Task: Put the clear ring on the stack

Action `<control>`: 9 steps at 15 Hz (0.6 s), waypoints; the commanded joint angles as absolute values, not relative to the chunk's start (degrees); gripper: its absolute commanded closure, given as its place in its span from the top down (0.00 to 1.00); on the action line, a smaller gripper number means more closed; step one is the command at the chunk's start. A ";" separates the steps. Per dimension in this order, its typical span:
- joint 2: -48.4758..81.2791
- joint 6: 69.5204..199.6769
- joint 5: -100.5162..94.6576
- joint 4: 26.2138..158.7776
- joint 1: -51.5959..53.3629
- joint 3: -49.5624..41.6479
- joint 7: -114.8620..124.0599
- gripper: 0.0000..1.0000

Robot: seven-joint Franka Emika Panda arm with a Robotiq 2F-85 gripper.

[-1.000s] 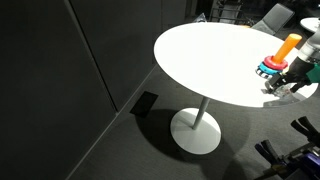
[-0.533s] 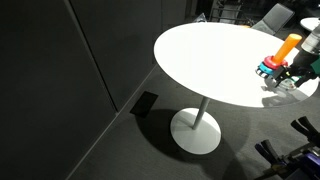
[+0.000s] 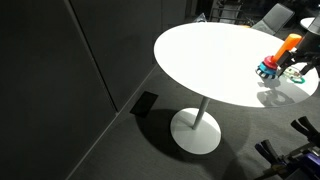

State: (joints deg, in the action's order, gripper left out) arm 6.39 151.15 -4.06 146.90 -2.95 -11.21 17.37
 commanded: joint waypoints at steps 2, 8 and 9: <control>1.76 143.79 -6.65 144.49 -4.18 -10.70 17.73 0.70; -1.37 136.56 -6.85 140.75 -5.14 -9.71 17.58 0.70; -1.81 135.69 -6.85 140.20 -5.26 -9.57 17.62 0.70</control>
